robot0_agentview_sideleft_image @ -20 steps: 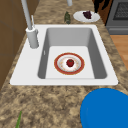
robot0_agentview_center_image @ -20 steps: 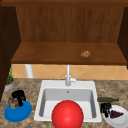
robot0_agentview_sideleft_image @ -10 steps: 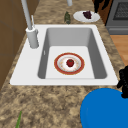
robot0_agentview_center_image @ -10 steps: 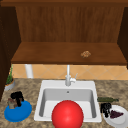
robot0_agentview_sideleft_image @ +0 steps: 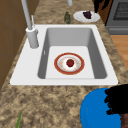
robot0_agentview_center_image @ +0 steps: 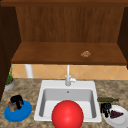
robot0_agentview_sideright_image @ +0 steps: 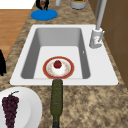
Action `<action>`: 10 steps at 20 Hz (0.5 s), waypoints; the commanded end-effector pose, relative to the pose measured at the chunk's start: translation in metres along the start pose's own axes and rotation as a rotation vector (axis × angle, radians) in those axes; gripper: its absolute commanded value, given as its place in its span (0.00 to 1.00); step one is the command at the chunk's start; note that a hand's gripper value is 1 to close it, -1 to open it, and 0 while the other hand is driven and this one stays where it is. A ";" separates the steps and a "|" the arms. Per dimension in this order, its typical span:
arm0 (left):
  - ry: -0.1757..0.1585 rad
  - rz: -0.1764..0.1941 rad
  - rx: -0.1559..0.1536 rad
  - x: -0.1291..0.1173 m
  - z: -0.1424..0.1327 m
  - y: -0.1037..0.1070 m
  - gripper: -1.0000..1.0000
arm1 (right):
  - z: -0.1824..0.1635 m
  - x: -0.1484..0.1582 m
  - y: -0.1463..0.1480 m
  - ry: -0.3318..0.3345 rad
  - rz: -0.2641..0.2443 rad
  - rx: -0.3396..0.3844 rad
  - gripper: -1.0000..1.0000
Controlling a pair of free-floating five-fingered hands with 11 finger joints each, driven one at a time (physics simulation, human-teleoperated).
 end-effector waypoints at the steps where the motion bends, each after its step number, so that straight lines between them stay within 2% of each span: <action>1: -0.037 -0.029 0.049 -0.018 0.013 -0.019 1.00 | 0.000 0.000 0.000 0.000 0.000 0.000 0.50; 3: -0.027 -0.024 0.039 -0.035 0.016 -0.031 1.00 | 0.000 0.000 0.000 0.000 0.000 0.000 0.50; 4: -0.015 -0.027 0.047 -0.045 0.019 -0.034 1.00 | 0.000 0.000 0.000 0.000 0.000 0.000 0.50; 6: -0.012 -0.033 0.054 -0.062 0.023 -0.045 1.00 | 0.000 0.000 0.000 0.000 0.000 0.000 0.50; 9: 0.099 -0.023 0.055 -0.075 0.013 -0.044 1.00 | 0.000 0.000 0.000 0.000 0.000 0.000 0.50; 10: 0.128 -0.006 0.048 -0.079 0.012 -0.042 1.00 | 0.000 0.000 0.000 0.000 0.000 0.000 0.50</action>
